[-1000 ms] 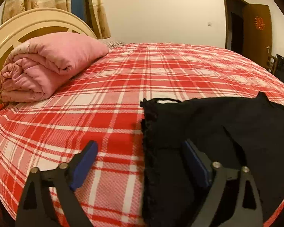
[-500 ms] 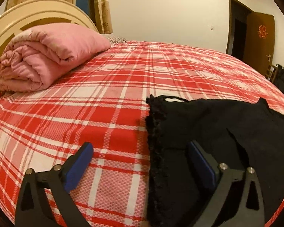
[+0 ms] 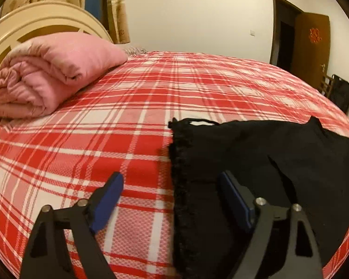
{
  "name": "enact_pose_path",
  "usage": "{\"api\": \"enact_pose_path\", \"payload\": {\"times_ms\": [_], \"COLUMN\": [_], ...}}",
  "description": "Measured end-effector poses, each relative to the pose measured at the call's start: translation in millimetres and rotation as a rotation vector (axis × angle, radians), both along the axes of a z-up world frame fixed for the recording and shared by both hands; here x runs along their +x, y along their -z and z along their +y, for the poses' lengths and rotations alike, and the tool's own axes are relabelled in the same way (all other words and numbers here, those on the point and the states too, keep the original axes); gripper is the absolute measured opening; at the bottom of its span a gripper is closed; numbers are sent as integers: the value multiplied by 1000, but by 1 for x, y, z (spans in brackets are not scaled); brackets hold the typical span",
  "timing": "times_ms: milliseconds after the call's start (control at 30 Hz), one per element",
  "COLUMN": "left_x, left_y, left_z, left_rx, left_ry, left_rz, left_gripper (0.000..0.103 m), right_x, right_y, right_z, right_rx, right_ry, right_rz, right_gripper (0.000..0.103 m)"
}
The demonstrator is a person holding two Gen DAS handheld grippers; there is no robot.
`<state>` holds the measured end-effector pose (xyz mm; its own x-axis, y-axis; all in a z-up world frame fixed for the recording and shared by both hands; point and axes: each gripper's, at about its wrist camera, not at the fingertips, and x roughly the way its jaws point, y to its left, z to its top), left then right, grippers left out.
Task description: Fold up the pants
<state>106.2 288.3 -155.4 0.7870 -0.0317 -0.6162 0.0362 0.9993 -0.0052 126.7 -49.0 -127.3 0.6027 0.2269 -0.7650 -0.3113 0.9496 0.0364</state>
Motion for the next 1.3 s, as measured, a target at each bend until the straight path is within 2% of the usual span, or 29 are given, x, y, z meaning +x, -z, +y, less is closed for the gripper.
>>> {"api": "enact_pose_path", "payload": {"times_ms": [133, 200, 300, 333, 433, 500, 533, 600, 700, 800, 867, 933, 1033, 1100, 1200, 1300], "left_x": [8, 10, 10, 9, 5, -3, -6, -16, -23, -24, -30, -35, -40, -40, -32, -23], "left_y": [2, 2, 2, 3, 1, -4, -7, -15, -22, -22, -27, -31, -37, -40, -40, -35], "left_z": [-1, 1, 6, 7, 13, 13, 12, 10, 12, 15, 17, 10, -16, -41, -70, -86], "left_rx": [38, 31, 6, -5, -59, -62, -57, -44, -22, 57, 42, 43, 89, 139, 174, 182], "left_ry": [-13, -9, -8, -9, -18, -31, -31, -47, -68, -128, -131, -116, -78, -41, 0, 10], "left_rz": [0, 6, 4, 2, -5, -23, -29, -53, -70, -55, -65, -64, -57, -44, -5, 41], "left_gripper": [95, 95, 95, 94, 93, 93, 93, 92, 93, 93, 93, 93, 93, 93, 93, 93], "right_x": [-38, -48, -55, -67, -77, -80, -81, -78, -71, -86, -89, -89, -89, -84, -81, -80], "right_y": [4, 21, 51, 53, 51, 44, 40, 39, 54, 62, 54, 43, 24, 18, 20, 36], "right_z": [72, 108, 135, 144, 150, 147, 146, 147, 163, 182, 179, 165, 123, 88, 45, 9], "right_rx": [-17, -16, -21, -73, -85, -73, -77, -65, -65, -153, -115, -57, -60, -60, -113, -174], "right_ry": [-221, -313, -369, -374, -428, -427, -431, -447, -474, -506, -517, -488, -384, -287, -160, -74], "right_rz": [-21, 27, 104, 25, 21, 3, -29, -34, 41, -23, -16, -19, -94, -98, -97, -74], "right_gripper": [50, 50, 52, 52, 52, 52, 52, 52, 52, 57, 57, 57, 57, 57, 57, 57]}}
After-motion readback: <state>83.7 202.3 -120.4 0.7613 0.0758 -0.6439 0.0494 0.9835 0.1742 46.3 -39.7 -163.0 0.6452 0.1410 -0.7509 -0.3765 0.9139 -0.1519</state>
